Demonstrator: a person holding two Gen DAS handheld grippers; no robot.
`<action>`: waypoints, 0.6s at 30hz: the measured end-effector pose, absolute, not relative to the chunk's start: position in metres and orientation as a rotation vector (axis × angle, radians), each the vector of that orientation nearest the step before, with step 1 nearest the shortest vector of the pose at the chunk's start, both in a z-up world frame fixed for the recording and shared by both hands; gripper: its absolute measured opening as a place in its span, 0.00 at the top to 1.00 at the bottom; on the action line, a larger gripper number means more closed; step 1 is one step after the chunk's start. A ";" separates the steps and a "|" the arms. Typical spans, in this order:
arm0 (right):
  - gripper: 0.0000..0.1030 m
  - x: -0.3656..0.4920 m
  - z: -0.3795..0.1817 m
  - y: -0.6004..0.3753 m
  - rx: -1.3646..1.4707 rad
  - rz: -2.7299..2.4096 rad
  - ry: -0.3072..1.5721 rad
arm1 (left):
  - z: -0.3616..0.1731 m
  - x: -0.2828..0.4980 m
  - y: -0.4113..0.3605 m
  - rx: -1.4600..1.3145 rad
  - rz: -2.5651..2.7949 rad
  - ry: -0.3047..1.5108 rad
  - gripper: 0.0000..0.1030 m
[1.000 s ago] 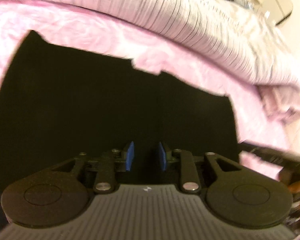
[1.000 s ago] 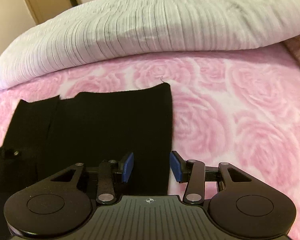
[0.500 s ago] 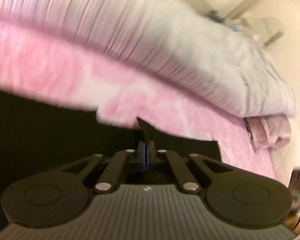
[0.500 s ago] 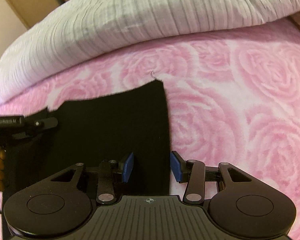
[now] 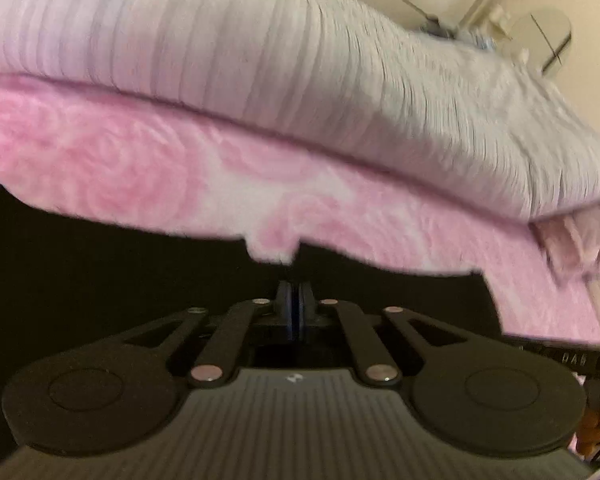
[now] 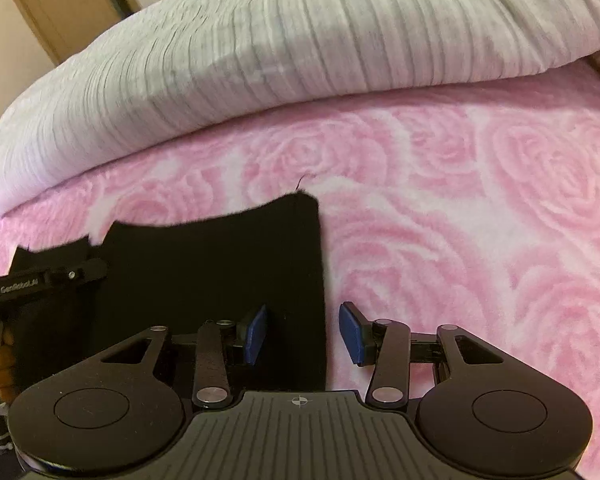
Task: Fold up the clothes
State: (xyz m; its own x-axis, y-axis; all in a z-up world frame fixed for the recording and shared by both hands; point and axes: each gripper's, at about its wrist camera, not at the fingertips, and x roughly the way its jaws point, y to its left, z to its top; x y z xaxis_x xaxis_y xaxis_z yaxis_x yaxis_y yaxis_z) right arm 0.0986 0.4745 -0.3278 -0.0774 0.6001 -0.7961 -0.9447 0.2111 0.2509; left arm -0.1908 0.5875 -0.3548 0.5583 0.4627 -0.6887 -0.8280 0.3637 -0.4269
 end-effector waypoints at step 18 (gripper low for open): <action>0.63 -0.026 -0.342 0.368 -0.724 1.598 0.980 | -0.353 -0.255 0.405 -0.913 0.804 0.677 0.98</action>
